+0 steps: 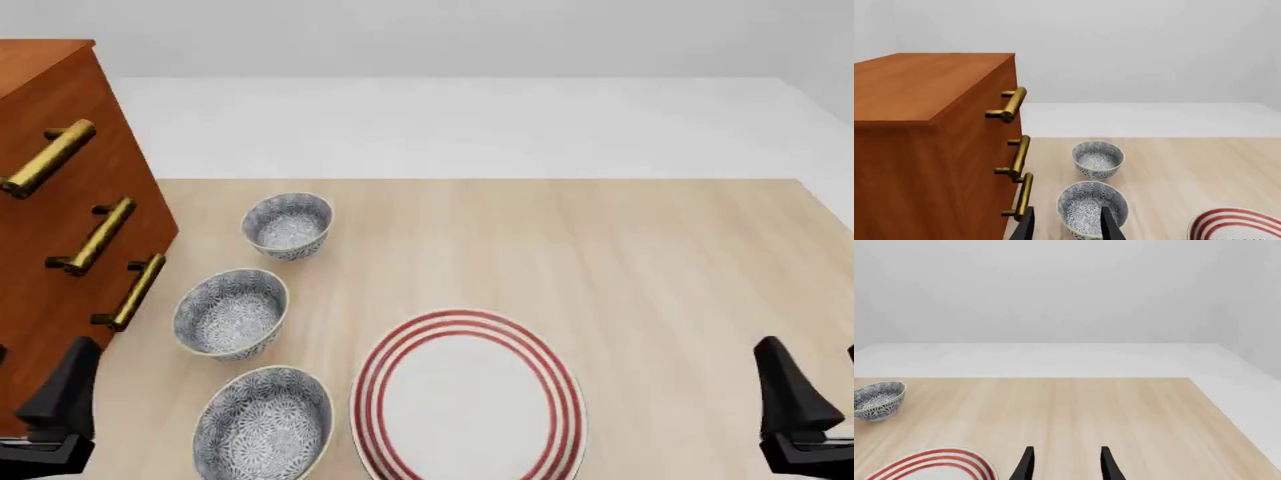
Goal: Open the top drawer of the cabinet.
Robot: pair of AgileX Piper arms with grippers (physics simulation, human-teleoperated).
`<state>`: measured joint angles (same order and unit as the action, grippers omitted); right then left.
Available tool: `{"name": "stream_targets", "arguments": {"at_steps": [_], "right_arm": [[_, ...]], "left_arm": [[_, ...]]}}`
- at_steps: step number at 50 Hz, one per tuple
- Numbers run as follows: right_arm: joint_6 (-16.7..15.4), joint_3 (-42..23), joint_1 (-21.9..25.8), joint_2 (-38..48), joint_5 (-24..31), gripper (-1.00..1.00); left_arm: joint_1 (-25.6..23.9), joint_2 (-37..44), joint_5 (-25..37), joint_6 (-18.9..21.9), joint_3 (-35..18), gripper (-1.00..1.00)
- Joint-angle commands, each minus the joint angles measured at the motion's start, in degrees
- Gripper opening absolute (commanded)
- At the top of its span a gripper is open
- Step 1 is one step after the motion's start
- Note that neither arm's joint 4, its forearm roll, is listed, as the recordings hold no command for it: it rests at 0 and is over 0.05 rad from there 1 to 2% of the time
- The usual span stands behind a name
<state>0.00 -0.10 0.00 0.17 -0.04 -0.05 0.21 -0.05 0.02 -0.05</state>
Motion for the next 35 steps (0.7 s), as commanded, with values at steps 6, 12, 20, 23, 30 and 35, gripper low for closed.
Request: {"name": "stream_targets", "arguments": {"at_steps": [6, 12, 20, 23, 30, 35], "right_arm": [[0.0, -0.2, 0.0, 0.3, -0.1, 1.0], [0.0, -0.2, 0.0, 0.3, 0.0, 1.0], [0.0, -0.2, 0.0, 0.3, 0.0, 1.0], [0.0, -0.2, 0.0, 0.3, 0.0, 1.0], [0.0, -0.2, 0.0, 0.3, 0.0, 1.0], [0.0, -0.2, 0.0, 0.3, 0.0, 1.0]], "left_arm": [[0.2, 0.1, 0.6, 0.4, -0.3, 1.0], [0.8, 0.6, 0.3, 0.1, -0.5, 1.0], [2.0, 0.9, -0.1, 0.8, -1.5, 1.0], [3.1, 1.1, -0.9, 1.8, -2.1, 1.0], [4.5, 0.5, 0.0, 3.7, -5.0, 1.0], [4.8, -0.1, -0.1, 7.0, -5.9, 1.0]]}}
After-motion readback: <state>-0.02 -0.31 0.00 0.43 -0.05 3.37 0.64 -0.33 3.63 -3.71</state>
